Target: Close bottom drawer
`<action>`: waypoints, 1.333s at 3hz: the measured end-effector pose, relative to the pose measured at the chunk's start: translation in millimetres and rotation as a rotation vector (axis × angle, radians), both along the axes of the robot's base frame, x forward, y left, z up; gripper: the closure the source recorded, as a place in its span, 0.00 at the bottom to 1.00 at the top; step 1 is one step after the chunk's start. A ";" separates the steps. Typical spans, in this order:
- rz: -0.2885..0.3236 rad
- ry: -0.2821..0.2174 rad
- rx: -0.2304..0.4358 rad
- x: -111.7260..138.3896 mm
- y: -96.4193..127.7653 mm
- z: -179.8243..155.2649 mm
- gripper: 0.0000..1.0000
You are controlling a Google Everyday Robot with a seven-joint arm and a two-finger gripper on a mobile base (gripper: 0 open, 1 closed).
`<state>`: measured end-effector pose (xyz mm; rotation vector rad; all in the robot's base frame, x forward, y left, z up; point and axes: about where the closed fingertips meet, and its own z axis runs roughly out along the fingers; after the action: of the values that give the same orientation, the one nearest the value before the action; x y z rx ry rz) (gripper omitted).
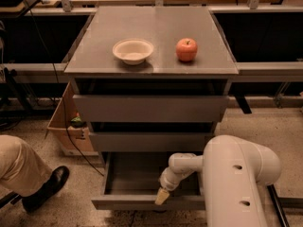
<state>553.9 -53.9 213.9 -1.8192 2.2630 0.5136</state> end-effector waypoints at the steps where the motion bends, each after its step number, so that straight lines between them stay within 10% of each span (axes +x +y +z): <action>1: 0.032 -0.024 -0.005 9.1 14.4 -0.4 0.00; 4: 0.050 -0.018 0.000 2.7 17.8 -33.9 0.00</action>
Offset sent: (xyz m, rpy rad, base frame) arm 0.0106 0.0233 -0.0017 -0.0047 -0.0385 0.0601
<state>556.6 -36.0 180.0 -1.8769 2.2105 0.5031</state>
